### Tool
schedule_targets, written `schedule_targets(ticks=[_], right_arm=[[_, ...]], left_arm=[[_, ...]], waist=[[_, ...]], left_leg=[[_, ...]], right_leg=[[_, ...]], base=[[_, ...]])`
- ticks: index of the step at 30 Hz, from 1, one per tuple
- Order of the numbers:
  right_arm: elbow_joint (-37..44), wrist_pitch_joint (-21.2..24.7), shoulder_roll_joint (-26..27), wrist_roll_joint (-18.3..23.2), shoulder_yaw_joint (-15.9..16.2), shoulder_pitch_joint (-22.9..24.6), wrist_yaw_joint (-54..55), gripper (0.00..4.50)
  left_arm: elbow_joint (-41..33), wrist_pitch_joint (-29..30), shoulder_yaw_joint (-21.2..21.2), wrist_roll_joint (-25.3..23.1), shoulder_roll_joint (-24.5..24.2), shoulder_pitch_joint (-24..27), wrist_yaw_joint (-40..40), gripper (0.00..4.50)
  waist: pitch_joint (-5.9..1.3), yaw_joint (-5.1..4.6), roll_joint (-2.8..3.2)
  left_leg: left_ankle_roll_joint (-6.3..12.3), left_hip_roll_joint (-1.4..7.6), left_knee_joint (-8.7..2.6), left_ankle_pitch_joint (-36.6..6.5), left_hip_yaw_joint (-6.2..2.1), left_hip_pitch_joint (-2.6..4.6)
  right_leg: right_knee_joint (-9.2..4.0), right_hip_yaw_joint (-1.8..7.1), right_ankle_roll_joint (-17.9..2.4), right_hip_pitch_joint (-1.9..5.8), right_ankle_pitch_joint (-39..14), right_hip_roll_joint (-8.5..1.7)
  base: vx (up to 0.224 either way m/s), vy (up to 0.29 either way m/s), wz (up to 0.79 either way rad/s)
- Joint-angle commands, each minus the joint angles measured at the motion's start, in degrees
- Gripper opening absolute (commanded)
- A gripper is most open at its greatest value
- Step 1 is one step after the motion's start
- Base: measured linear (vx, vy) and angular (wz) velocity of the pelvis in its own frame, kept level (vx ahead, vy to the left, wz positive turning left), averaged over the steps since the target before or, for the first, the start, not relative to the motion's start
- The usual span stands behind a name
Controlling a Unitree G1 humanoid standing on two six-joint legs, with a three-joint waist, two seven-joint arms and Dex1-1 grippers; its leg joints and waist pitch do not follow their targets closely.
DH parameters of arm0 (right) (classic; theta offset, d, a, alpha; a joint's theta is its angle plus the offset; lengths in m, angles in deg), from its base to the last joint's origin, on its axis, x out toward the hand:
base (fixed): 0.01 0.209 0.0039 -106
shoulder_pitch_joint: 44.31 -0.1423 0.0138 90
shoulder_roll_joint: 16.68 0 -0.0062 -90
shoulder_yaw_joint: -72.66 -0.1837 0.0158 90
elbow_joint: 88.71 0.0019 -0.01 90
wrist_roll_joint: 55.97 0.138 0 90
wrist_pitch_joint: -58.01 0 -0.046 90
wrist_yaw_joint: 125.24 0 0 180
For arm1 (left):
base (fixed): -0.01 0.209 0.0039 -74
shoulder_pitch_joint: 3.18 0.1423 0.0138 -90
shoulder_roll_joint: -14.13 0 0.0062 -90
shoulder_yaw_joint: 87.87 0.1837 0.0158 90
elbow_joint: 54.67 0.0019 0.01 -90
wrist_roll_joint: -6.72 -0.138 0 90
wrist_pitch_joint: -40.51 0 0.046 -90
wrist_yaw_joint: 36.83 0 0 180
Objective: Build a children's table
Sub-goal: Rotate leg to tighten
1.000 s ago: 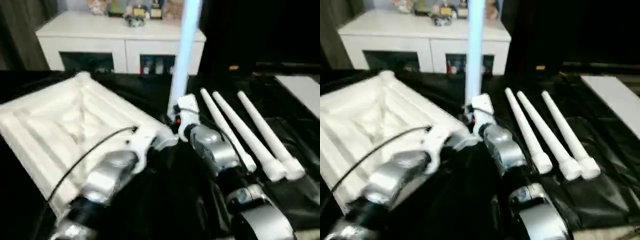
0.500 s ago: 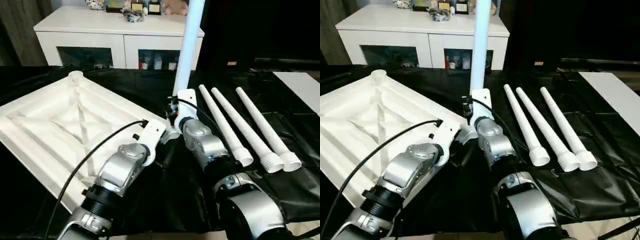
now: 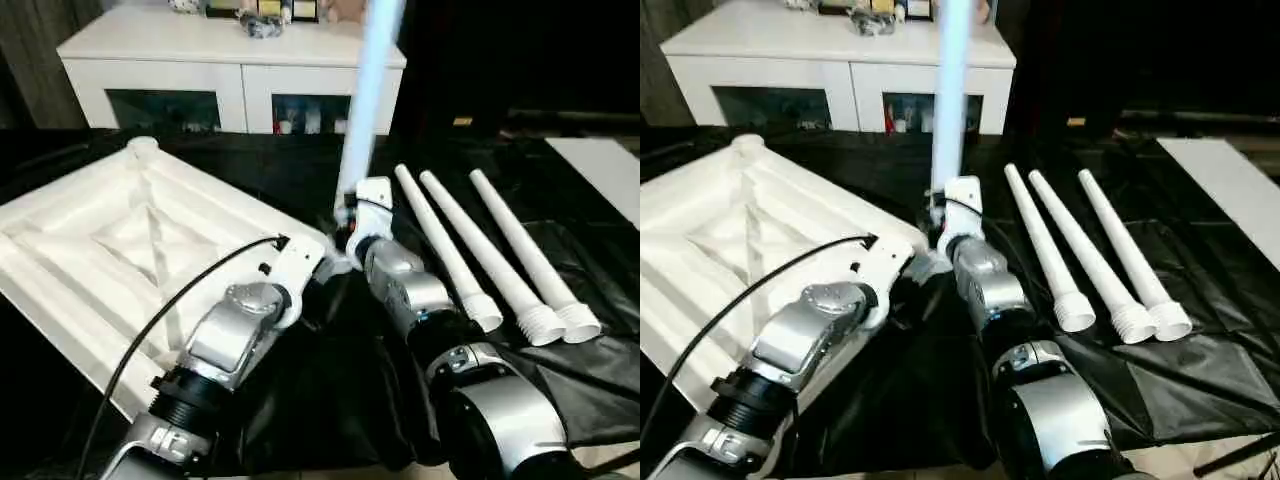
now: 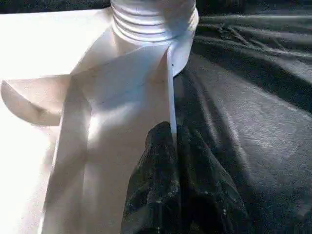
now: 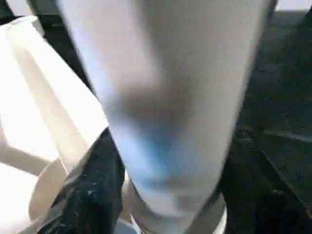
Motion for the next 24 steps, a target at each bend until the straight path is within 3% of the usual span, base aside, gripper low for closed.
schedule_targets(ticks=[1, 4, 7, 9, 11, 12, 15, 18, 19, 21, 22, 24], right_arm=[[0.3, 2.4, 1.0, 1.1, 0.2, 0.0, -2.1, 3.01], [4.5, 4.6, 0.2, 1.9, 0.0, 0.4, -4.8, 3.31], [10.7, 7.9, -1.2, 2.9, 1.1, 2.5, -8.8, 3.5], [14.5, 10.0, -2.3, 3.3, 2.3, 4.2, -11.4, 3.75], [16.5, 11.1, -3.0, 3.3, 3.2, 5.2, -12.8, 3.87], [21.7, 13.8, -5.1, 3.1, 5.7, 8.0, -17.3, 4.07], [28.1, 16.2, -9.1, 3.2, 9.9, 11.9, -25.0, 4.26], [32.9, 16.7, -13.5, 2.9, 13.3, 15.3, -31.3, 4.45], [34.3, 16.7, -14.7, 3.0, 14.2, 16.2, -33.1, 4.45], [38.6, 17.3, -18.0, 3.8, 16.0, 18.7, -38.0, 4.45], [40.1, 17.3, -19.4, 3.7, 16.8, 19.7, -39.8, 4.45], [42.0, 17.0, -21.9, 3.4, 17.9, 21.2, -42.7, 4.45]], left_arm=[[-0.2, -0.9, 0.9, -0.5, -0.3, -0.9, 1.0, 0.0], [-0.8, -2.5, 1.1, -0.5, -1.6, -0.6, 2.5, 0.0], [-2.1, -3.3, 1.6, -0.2, -3.5, 0.2, 4.8, 0.0], [-3.0, -3.8, 2.2, 0.1, -4.6, 0.8, 6.3, 0.0], [-3.5, -4.8, 2.7, 0.1, -5.4, 1.2, 7.5, 0.0], [-5.2, -6.2, 3.3, 0.9, -7.3, 2.6, 10.4, 0.0], [-7.6, -9.8, 4.8, 1.8, -11.2, 5.0, 16.2, 0.0], [-10.4, -14.5, 6.0, 3.1, -15.5, 8.1, 22.6, 0.0], [-11.4, -16.2, 6.2, 3.7, -16.7, 9.0, 24.5, 0.0], [-13.7, -17.3, 5.5, 5.2, -19.1, 10.9, 27.7, 0.0], [-14.6, -17.7, 5.0, 5.8, -20.1, 11.6, 28.7, 0.0], [-16.3, -18.5, 3.7, 7.0, -21.6, 12.9, 30.5, 0.0]], waist=[[-2.58, 0.17, 0.54], [-3.0, 0.32, 0.89], [-3.13, 0.34, 0.86], [-3.04, 0.48, 0.8], [-2.9, 0.53, 0.88], [-2.86, 0.57, 1.13], [-2.79, 0.75, 1.19], [-2.53, 1.02, 1.1], [-2.41, 1.01, 1.46], [-2.45, 1.18, 1.28], [-2.42, 1.52, 1.73], [-2.32, 1.41, 1.47]], left_leg=[[-0.18, 2.42, -4.35, -9.1, -0.25, -0.29], [0.63, 2.28, -3.69, -4.6, 0.05, -0.24], [1.89, 2.07, -3.17, -0.7, 0.25, -0.4], [2.49, 2.13, -3.11, -0.1, 0.32, -0.35], [2.4, 2.24, -3.17, -1.4, 0.34, -0.3], [1.98, 2.3, -3.28, -2.2, 0.27, -0.2], [1.58, 2.41, -3.24, -3.2, 0.28, -0.18], [0.84, 2.66, -3.43, -5.5, 0.39, -0.15], [0.17, 2.75, -3.55, -6.7, 0.47, -0.02], [0.0, 2.86, -3.54, -7.6, 0.55, 0.14], [-0.17, 2.88, -3.5, -8.0, 0.59, 0.4], [-0.44, 2.91, -3.68, -9.4, 0.66, 0.38]], right_leg=[[-3.84, 2.34, -9.2, 2.18, -2.3, -3.01], [-3.13, 2.2, -11.0, 2.41, 5.7, -2.71], [-2.56, 2.07, -12.2, 2.64, 12.7, -2.49], [-2.56, 1.99, -12.5, 2.73, 13.6, -2.45], [-2.72, 1.95, -12.6, 2.77, 12.2, -2.48], [-2.76, 1.96, -12.7, 2.76, 10.8, -2.54], [-2.87, 1.95, -12.1, 2.81, 9.6, -2.5], [-3.08, 2.05, -11.5, 2.82, 6.2, -2.57], [-3.21, 2.14, -11.7, 2.56, 4.7, -2.56], [-3.17, 2.23, -11.7, 2.58, 3.6, -2.48], [-3.15, 2.23, -11.7, 2.32, 3.2, -2.38], [-3.22, 2.26, -12.0, 2.26, 1.7, -2.33]], base=[[0.0, 0.0, 0.0], [0.0, 0.0, 0.0], [0.0, 0.0, 0.0], [0.0, 0.0, 0.0], [0.0, 0.0, 0.0], [0.0, 0.0, 0.0], [0.0, 0.0, 0.0], [0.0, 0.0, 0.0], [0.0, 0.0, 0.0], [0.0, 0.0, 0.0], [0.0, 0.0, 0.0], [0.0, 0.0, 0.0]])
